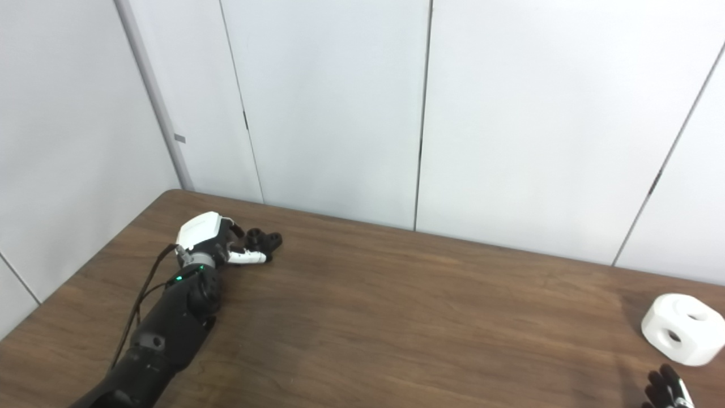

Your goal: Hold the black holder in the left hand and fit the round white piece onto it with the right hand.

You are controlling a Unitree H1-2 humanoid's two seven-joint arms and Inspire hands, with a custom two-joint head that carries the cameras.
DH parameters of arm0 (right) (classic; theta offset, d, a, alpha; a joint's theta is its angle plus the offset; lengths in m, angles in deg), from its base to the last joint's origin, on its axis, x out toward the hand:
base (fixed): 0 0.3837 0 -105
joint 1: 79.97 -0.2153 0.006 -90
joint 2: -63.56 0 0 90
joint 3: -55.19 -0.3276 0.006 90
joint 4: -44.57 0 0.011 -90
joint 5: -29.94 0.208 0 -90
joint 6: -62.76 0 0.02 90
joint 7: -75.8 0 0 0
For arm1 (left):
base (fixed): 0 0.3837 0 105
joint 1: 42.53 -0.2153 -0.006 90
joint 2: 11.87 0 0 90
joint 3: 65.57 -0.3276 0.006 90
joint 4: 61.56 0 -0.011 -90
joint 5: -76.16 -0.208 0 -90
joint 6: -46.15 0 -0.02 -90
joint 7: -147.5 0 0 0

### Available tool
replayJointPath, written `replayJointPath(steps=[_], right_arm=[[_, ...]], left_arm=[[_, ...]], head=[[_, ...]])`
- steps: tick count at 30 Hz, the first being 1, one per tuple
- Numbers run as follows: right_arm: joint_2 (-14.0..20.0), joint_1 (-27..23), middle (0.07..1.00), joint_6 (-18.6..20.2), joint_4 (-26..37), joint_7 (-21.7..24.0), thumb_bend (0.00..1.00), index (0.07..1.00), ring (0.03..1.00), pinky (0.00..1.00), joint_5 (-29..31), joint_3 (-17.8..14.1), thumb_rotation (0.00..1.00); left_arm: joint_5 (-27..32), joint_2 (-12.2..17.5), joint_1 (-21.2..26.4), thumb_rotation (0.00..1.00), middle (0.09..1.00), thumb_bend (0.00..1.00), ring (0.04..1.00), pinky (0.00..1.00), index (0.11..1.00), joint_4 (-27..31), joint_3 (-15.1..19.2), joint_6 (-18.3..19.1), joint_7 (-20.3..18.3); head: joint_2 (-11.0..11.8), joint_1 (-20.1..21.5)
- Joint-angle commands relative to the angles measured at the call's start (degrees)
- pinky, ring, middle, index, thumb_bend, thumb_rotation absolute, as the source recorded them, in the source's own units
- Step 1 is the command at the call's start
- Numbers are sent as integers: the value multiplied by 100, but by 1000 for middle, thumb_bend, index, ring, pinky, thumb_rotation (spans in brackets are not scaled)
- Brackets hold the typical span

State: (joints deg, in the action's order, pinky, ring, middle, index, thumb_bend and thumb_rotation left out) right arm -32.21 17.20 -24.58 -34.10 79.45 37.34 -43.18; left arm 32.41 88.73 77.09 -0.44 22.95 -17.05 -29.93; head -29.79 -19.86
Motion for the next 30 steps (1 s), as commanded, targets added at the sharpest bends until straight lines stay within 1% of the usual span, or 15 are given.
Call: replayJointPath(steps=[1,7,11,17,21,26,27,28,30], right_arm=[[33,-54,965,-17,169,-17,736,979,978,1000,3,-27,1000],[140,-51,995,163,234,85,768,1000,997,1000,-43,32,1000],[163,-68,1000,211,261,136,775,1000,1000,1000,20,31,1000],[213,-102,1000,231,276,177,745,1000,1000,1000,123,12,1000],[236,-112,1000,257,277,181,742,1000,1000,1000,157,1,1000],[270,-113,1000,279,302,189,741,1000,1000,1000,166,-12,1000],[277,-113,1000,280,314,195,741,1000,1000,1000,173,-13,1000],[282,-112,1000,294,330,190,738,1000,1000,1000,164,-12,1000],[281,-113,1000,335,364,179,739,1000,1000,1000,156,-12,1000]], left_arm=[[-36,106,102,368,906,902,993,1000,657,38,8,10,89],[75,74,79,360,888,890,980,1000,660,-57,-34,6,191],[234,71,81,339,869,879,964,1000,618,-130,-105,-8,272],[369,44,114,301,841,870,943,1000,561,-278,-241,-49,442],[566,19,137,264,833,859,939,1000,521,-453,-272,-220,581],[745,-7,161,224,829,847,929,997,512,-612,-337,-369,721],[775,-15,160,136,827,656,926,999,497,-618,-349,-389,741],[813,-23,151,105,824,592,923,1000,491,-609,-359,-422,772],[870,-26,139,77,812,539,913,1000,486,-608,-390,-477,816]], head=[[-4,-8],[-19,26],[-31,24],[-53,71],[-50,86],[-60,130],[-65,132],[-65,132],[-66,140]])
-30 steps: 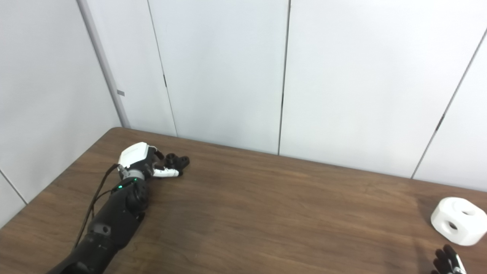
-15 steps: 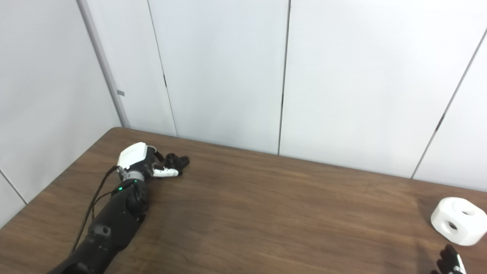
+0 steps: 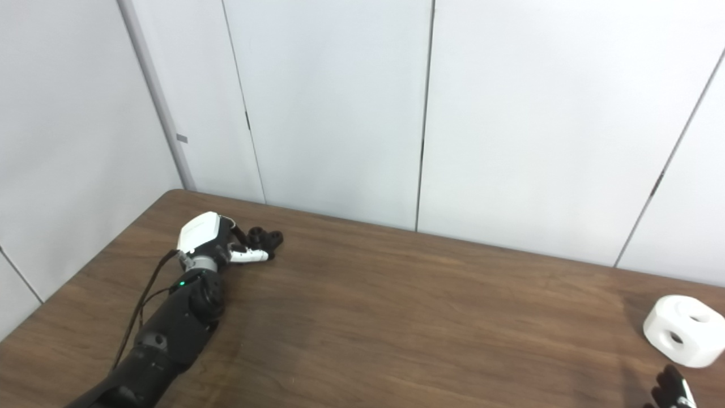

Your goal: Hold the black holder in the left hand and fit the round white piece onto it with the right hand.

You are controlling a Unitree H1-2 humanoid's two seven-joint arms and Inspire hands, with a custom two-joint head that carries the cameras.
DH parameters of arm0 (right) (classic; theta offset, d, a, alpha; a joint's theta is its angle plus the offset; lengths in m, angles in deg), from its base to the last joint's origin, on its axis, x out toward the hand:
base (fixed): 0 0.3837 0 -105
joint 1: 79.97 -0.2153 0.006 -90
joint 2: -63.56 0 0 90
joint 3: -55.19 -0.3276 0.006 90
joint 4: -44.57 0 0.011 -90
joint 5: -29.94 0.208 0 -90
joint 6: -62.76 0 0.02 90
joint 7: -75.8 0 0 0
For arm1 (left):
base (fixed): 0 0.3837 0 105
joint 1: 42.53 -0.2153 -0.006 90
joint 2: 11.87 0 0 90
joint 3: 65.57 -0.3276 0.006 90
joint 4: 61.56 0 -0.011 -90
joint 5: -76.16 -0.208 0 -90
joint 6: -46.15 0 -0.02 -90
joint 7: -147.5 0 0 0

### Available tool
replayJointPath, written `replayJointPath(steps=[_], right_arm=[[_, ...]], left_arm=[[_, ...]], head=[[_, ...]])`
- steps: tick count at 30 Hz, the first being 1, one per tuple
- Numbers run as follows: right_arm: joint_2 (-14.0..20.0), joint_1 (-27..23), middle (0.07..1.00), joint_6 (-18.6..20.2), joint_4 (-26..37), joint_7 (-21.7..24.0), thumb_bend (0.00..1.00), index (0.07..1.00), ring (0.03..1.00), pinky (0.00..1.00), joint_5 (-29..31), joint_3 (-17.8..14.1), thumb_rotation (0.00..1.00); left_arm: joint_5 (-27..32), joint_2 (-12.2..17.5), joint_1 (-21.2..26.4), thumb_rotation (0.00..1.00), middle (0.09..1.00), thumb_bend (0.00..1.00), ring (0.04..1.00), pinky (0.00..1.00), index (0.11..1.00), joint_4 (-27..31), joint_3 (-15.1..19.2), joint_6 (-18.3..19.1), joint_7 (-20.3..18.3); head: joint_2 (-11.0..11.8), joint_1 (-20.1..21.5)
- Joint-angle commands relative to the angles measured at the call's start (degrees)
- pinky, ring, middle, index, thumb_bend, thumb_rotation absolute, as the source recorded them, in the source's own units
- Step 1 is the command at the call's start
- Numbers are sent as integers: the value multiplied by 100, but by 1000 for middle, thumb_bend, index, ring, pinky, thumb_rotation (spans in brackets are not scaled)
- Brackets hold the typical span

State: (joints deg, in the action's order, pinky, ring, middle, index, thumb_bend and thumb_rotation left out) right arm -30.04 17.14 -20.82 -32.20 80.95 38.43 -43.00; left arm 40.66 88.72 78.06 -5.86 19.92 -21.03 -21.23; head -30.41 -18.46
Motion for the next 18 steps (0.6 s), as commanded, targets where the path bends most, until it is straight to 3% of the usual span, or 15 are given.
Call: replayJointPath(steps=[1,5,18], right_arm=[[60,-107,1000,-11,195,25,733,1000,1000,1000,53,-31,1000],[58,-95,1000,49,254,26,719,1000,1000,1000,54,-29,1000],[7,-82,1000,115,345,-23,699,1000,1000,1000,27,-45,1000]], left_arm=[[77,-31,37,70,805,532,911,996,485,-73,-98,-110,-24],[187,-46,25,54,784,525,905,992,483,-150,-115,-289,119],[320,20,-72,48,792,522,913,991,484,-13,-234,-293,38]], head=[[-4,0],[-9,13],[-33,71]])
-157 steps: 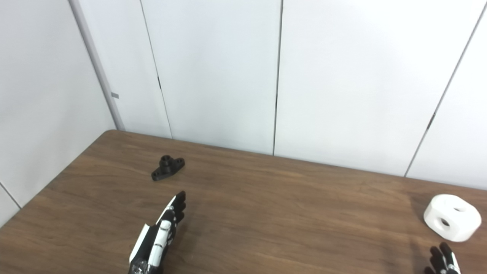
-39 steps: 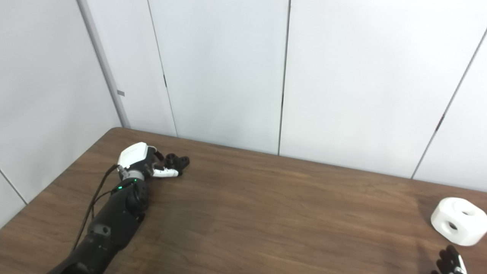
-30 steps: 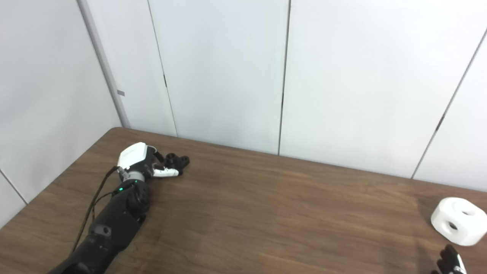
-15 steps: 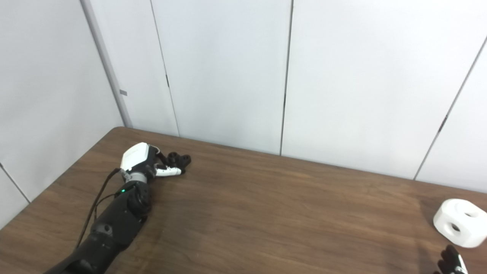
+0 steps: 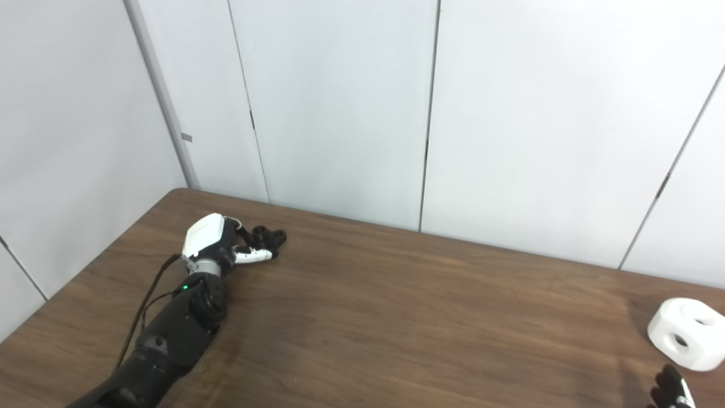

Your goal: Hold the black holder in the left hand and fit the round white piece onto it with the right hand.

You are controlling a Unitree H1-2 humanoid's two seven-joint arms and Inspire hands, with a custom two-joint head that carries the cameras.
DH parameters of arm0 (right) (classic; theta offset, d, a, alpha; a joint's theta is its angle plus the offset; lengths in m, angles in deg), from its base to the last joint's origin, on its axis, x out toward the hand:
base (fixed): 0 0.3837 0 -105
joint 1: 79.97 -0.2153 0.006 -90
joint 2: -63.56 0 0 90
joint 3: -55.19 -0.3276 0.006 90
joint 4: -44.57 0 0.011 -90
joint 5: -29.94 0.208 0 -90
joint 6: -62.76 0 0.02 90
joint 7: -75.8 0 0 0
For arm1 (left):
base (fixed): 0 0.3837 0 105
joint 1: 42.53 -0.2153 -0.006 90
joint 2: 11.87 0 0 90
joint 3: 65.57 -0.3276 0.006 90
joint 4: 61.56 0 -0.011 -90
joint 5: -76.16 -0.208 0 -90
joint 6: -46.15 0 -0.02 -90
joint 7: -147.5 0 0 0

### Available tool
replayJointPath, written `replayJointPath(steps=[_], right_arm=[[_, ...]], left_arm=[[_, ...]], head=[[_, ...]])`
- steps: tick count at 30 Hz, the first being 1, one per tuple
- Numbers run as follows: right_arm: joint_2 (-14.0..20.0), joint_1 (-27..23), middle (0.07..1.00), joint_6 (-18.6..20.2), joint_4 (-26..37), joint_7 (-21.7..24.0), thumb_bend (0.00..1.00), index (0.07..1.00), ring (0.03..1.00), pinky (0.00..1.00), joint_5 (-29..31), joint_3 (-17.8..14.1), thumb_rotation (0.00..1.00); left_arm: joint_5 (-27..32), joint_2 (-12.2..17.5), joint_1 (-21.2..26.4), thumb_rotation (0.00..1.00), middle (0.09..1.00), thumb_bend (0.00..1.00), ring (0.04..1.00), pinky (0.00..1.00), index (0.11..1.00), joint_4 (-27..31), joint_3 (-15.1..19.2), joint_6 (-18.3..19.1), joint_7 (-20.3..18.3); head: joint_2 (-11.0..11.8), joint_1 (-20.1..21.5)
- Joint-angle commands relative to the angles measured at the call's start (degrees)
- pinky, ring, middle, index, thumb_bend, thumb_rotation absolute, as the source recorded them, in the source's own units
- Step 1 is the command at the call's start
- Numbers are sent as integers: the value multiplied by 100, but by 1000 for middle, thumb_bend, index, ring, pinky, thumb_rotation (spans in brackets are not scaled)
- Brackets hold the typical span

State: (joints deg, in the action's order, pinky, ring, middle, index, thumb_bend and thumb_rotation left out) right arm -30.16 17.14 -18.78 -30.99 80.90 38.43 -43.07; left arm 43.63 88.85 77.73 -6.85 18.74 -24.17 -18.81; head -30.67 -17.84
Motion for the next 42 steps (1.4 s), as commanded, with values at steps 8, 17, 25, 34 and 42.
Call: replayJointPath(steps=[8,17,25,34,42], right_arm=[[-34,-76,1000,27,294,-41,683,1000,1000,1000,-1,1,1000],[-99,-84,1000,11,329,-81,629,1000,1000,1000,-33,25,1000],[-154,-80,1000,112,397,-117,615,1000,1000,1000,-94,62,1000],[-224,-65,1000,93,436,-127,573,1000,1000,1000,-113,87,1000],[-263,-29,1000,110,508,-166,548,1000,1000,1000,-194,136,1000]], left_arm=[[4,65,-368,48,773,522,894,974,485,752,-220,173,-357],[-227,47,-870,48,776,521,894,977,486,1837,-529,262,-584],[-549,-80,-1150,49,765,522,873,956,486,2661,-955,211,-793],[-1211,-280,-1532,52,762,522,854,924,485,3651,-1494,122,-1134],[-1783,-533,-1907,54,766,523,862,932,486,4392,-1851,48,-1434]], head=[[-24,115],[-30,178],[-54,270],[-113,459],[-228,742]])
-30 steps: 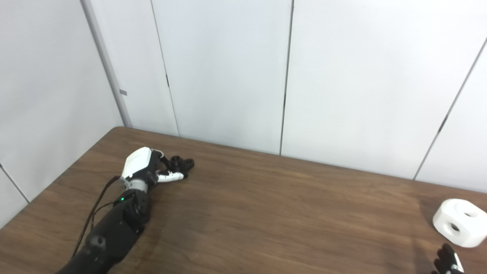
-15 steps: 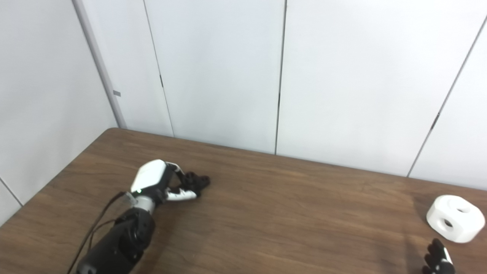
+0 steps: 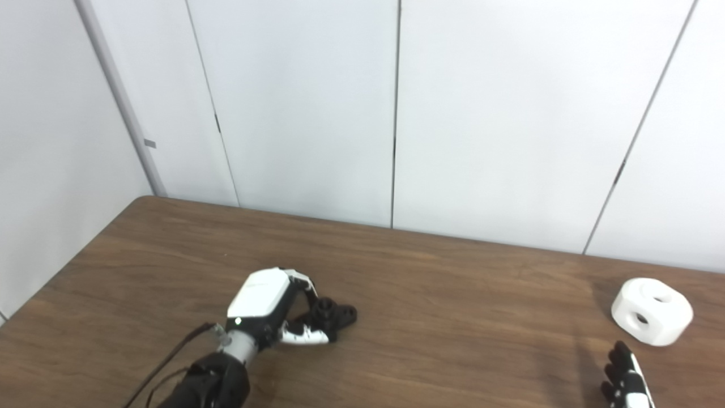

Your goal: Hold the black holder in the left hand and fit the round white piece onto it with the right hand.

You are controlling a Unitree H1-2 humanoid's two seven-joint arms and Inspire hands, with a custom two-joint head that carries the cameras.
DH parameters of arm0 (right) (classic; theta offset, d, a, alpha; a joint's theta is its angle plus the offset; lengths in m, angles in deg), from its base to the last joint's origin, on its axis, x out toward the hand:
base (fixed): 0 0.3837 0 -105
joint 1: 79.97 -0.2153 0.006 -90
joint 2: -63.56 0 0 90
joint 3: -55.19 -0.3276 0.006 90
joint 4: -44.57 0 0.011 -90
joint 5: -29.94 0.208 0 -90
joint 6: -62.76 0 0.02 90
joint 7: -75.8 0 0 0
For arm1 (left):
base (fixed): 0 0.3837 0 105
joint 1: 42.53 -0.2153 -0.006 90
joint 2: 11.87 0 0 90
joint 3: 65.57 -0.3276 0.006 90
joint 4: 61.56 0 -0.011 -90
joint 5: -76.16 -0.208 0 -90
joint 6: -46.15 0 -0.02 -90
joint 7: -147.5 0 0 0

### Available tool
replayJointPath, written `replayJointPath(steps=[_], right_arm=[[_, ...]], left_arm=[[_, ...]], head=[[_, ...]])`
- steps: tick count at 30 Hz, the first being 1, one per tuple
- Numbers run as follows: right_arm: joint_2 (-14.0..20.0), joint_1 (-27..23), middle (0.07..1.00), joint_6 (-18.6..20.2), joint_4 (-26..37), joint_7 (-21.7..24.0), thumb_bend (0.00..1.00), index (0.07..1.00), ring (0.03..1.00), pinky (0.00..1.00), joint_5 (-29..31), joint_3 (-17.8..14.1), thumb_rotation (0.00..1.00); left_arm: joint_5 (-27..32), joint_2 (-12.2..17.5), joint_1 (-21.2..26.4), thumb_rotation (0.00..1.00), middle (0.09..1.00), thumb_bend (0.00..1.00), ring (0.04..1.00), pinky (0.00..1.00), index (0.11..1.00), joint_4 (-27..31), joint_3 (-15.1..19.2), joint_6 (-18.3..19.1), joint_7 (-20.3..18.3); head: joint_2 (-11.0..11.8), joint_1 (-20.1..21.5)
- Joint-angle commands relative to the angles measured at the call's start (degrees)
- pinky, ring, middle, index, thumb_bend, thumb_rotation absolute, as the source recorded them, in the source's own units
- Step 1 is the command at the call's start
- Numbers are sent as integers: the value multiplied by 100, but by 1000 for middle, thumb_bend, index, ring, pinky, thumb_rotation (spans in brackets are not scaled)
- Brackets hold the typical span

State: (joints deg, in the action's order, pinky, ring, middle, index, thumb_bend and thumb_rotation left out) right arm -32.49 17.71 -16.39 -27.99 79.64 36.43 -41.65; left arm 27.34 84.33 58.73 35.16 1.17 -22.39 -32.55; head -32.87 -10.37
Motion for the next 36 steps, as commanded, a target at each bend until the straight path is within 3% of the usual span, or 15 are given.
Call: replayJointPath(steps=[1,7,13,28,36], right_arm=[[-43,-84,1000,-132,209,-38,544,1000,1000,1000,7,0,1000],[-150,-67,1000,-127,271,-71,514,1000,1000,1000,-39,21,1000],[-198,-60,1000,38,436,-113,562,1000,1000,1000,-82,33,1000],[-170,-43,988,475,876,-190,570,1000,1000,1000,-91,-37,1000],[-90,-141,972,590,976,-289,569,1000,982,1000,-236,-150,1000]], left_arm=[[-213,-131,-74,53,764,523,859,930,486,267,-136,-151,-77],[-491,-343,-394,54,766,523,858,935,486,512,-306,-307,-145],[-619,-543,-711,54,763,523,862,941,485,625,-423,-513,-99],[-510,-712,-1258,49,762,522,842,915,485,431,-188,-1141,309],[-526,-807,-1313,49,764,522,844,914,485,427,-118,-1217,336]], head=[[-32,65],[-193,428],[-384,787],[-622,1119],[-673,1217]])
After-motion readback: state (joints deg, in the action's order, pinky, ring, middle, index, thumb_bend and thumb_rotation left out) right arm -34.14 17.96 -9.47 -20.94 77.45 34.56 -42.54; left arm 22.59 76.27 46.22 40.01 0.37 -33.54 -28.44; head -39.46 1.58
